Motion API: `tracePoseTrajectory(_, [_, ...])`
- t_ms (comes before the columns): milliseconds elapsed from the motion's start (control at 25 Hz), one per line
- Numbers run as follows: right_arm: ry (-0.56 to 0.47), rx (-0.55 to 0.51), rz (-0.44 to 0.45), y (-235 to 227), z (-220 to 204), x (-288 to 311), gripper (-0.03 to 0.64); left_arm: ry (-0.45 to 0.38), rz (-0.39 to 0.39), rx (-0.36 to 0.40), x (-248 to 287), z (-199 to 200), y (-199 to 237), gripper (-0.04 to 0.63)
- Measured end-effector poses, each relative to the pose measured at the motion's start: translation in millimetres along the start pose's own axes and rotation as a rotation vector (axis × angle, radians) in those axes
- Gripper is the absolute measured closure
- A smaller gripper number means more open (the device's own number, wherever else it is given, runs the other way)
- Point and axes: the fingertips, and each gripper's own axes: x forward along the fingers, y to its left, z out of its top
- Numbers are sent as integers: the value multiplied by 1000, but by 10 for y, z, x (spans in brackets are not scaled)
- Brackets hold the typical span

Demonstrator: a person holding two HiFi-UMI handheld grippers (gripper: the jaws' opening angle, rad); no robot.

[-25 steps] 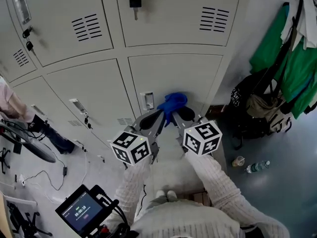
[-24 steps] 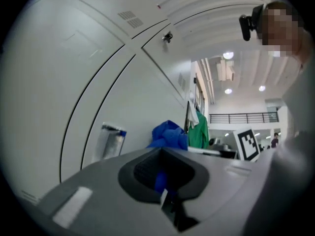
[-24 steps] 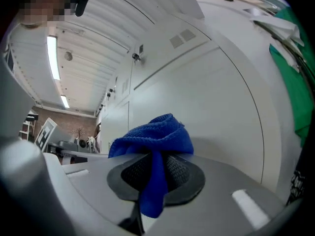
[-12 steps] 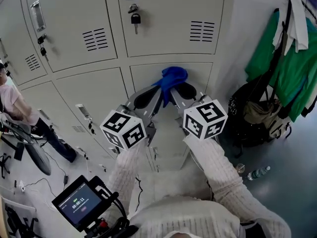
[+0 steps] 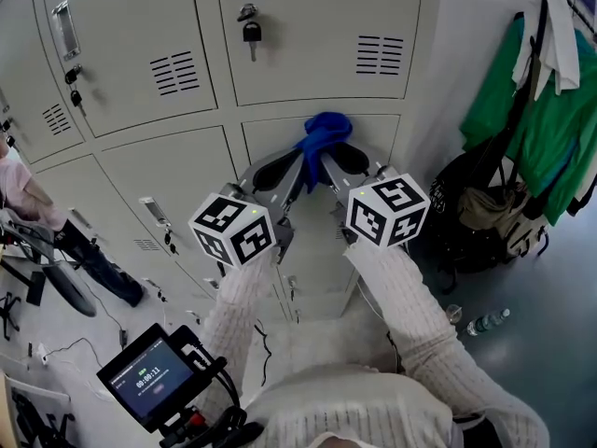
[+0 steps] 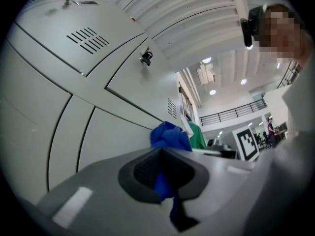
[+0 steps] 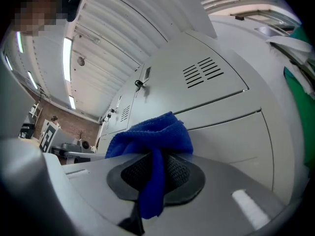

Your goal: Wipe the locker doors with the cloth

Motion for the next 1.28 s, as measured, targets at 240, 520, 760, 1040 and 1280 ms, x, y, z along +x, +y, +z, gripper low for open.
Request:
tracePoseTrajectory(240, [-3, 21, -11, 0, -86, -25, 568, 9, 4, -30, -15, -124, 26, 589])
tracePoseTrajectory(520, [45, 73, -18, 11, -470, -82, 568, 55, 23, -72, -78, -384, 86, 589])
tracePoseTrajectory(760, [93, 107, -23, 16, -734, -139, 568, 95, 42, -130, -154, -679, 96, 589])
tracePoseTrajectory(1040, [210, 155, -38, 33, -1207, -226, 568, 148, 68, -197, -268, -1040, 93, 589])
tracePoseTrajectory(1280, [283, 185, -47, 50, -1560, -294, 568, 192, 90, -266, -350, -1374, 101, 589])
